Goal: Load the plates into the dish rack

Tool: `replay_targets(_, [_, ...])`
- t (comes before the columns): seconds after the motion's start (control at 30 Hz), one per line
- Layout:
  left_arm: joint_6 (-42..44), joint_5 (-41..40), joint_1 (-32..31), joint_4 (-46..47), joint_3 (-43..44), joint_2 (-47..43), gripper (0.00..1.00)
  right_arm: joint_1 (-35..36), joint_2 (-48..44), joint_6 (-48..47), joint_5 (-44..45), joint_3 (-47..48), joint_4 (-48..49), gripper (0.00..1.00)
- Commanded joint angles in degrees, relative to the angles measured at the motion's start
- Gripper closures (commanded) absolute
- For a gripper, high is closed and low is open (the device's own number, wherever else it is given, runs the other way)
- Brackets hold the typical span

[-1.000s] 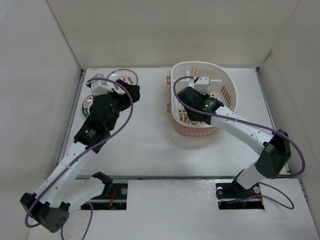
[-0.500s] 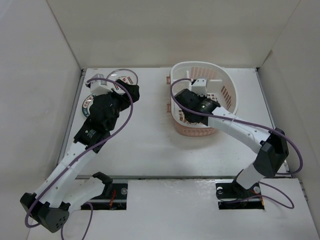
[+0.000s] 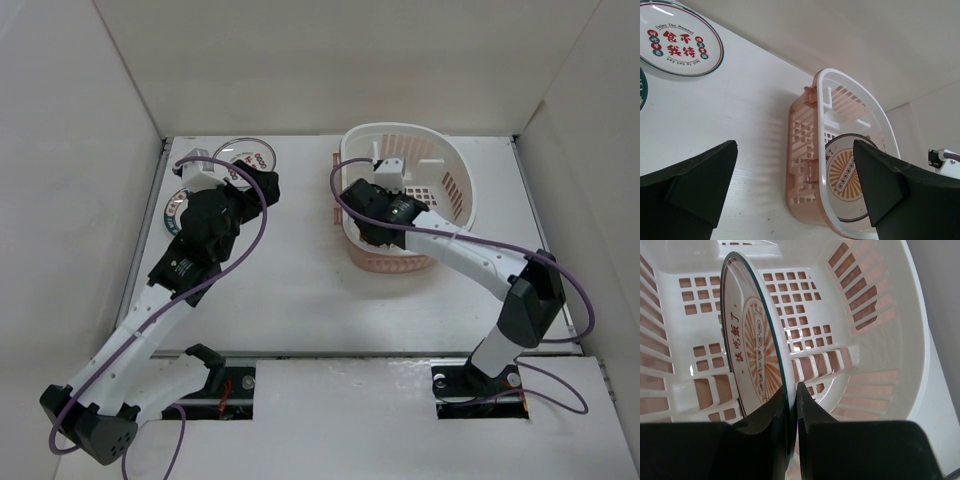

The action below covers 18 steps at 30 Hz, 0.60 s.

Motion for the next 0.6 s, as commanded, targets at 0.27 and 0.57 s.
replay_targets(0.27, [0.3, -2.1, -0.3, 0.7, 2.5, -0.4, 0.00, 1.8, 1.1, 3.4, 3.1, 4.2, -4.4, 0.74])
replay_targets(0.57, [0.3, -2.7, -0.3, 0.1, 2.5, -0.4, 0.00, 2.4, 2.2, 5.2, 2.6, 4.2, -5.4, 0.47])
